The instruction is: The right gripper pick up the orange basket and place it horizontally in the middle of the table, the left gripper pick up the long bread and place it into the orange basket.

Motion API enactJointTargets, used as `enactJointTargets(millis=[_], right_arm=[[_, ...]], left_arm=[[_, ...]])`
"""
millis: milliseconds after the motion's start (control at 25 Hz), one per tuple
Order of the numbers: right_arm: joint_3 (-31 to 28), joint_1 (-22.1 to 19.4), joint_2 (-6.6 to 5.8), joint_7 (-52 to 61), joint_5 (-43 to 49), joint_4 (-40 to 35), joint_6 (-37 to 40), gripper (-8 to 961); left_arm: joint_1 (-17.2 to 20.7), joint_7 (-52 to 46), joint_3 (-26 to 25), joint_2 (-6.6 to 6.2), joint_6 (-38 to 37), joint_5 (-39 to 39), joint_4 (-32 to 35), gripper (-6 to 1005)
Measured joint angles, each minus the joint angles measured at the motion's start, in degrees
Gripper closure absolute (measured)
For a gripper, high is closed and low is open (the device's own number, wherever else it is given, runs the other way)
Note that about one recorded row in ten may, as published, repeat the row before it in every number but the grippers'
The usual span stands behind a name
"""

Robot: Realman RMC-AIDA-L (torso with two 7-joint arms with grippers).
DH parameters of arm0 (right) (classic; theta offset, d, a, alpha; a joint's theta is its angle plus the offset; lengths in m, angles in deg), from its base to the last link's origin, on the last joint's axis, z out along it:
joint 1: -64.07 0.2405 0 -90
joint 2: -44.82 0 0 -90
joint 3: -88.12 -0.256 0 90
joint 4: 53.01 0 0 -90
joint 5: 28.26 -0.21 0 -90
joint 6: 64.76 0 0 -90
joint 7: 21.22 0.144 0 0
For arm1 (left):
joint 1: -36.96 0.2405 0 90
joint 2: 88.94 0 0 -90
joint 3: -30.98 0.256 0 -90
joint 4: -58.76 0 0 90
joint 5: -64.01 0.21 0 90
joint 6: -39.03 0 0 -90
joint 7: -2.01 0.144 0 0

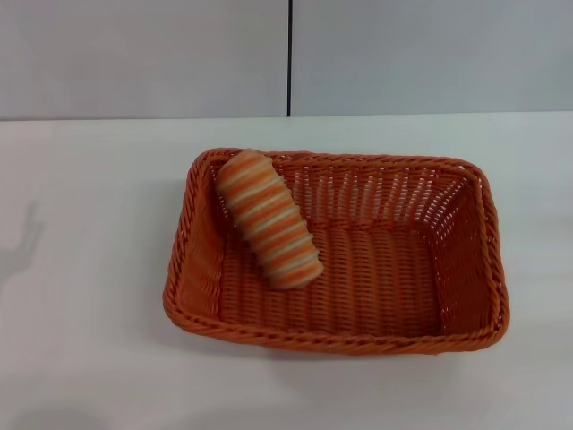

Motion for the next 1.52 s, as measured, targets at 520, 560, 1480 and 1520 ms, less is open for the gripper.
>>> enactJointTargets(millis=[520,560,1480,1520], right_arm=[[-12.64,-1.1,0.3,-19.65,-0.02,7.86,0.1,411],[-13.08,-1.03,0.31,-19.73,-0.01,7.99,0.1,411],[-14.26,-0.01,0.29,-19.9,0.07,9.29,0.13,411],[-14.4,-0.02,0.29,-19.88,0.01,9.41,0.14,411]], left_arm=[[-0.48,0.67,-1.53,0.09,0.94,-0.32,-0.5,165],[-0.49,0.67,-1.43,0.09,0.95,-0.32,-0.52,165],[-1.63,0.49,-1.34,0.17,2.3,-0.32,-0.56,165],[-1.77,0.34,-1.38,0.17,2.48,-0.31,-0.55,165]])
